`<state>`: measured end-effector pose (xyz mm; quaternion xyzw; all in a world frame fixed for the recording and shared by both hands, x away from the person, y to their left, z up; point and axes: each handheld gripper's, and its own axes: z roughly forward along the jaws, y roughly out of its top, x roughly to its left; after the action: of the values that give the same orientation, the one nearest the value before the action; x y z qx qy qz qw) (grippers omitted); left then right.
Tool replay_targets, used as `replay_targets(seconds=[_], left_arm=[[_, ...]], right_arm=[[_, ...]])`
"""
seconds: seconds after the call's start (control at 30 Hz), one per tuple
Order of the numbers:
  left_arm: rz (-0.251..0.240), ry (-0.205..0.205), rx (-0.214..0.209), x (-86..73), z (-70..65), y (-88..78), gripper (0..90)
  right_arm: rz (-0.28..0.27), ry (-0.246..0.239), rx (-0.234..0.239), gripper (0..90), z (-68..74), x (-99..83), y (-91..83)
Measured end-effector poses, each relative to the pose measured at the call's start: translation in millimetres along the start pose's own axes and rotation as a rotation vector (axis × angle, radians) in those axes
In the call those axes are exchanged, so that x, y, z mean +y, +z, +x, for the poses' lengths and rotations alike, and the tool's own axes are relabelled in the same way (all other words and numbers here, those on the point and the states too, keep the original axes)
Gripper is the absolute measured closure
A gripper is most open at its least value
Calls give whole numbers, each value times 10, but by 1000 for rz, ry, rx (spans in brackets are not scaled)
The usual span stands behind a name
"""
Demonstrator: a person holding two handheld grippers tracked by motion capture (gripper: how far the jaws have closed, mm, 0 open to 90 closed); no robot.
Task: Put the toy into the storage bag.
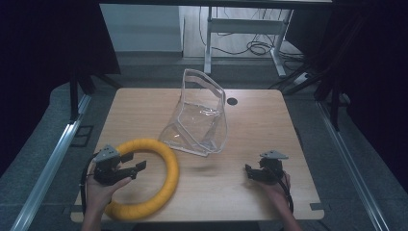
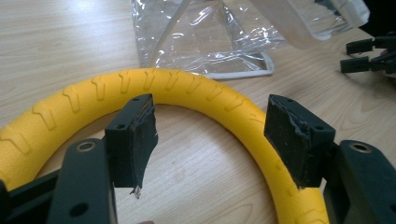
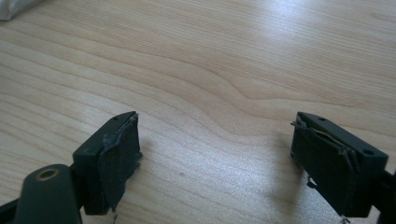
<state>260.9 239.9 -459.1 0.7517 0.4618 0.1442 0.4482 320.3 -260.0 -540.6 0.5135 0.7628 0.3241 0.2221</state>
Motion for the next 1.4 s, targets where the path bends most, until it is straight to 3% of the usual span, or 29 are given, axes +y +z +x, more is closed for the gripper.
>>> replay_targets(seconds=[0.53, 0.73, 0.8, 1.13, 1.23, 1.4], left_arm=[[42, 32, -3, 9, -49, 54, 336], [55, 56, 7, 83, -82, 37, 341], [49, 66, -8, 116, -115, 5, 342], [125, 88, -54, 164, -109, -140, 346], [147, 93, -86, 159, -110, -186, 347], [214, 154, -132, 102, -202, -195, 351]], right_arm=[[-8, -3, 5, 189, 0, -6, -7], [-8, 0, 3, 196, -3, -6, -9], [-8, 0, 3, 196, -3, -6, -9], [-8, 12, -11, 197, -7, -6, -8], [-8, 12, -12, 198, -8, -7, -8], [-8, 13, -15, 198, -9, -6, -8]])
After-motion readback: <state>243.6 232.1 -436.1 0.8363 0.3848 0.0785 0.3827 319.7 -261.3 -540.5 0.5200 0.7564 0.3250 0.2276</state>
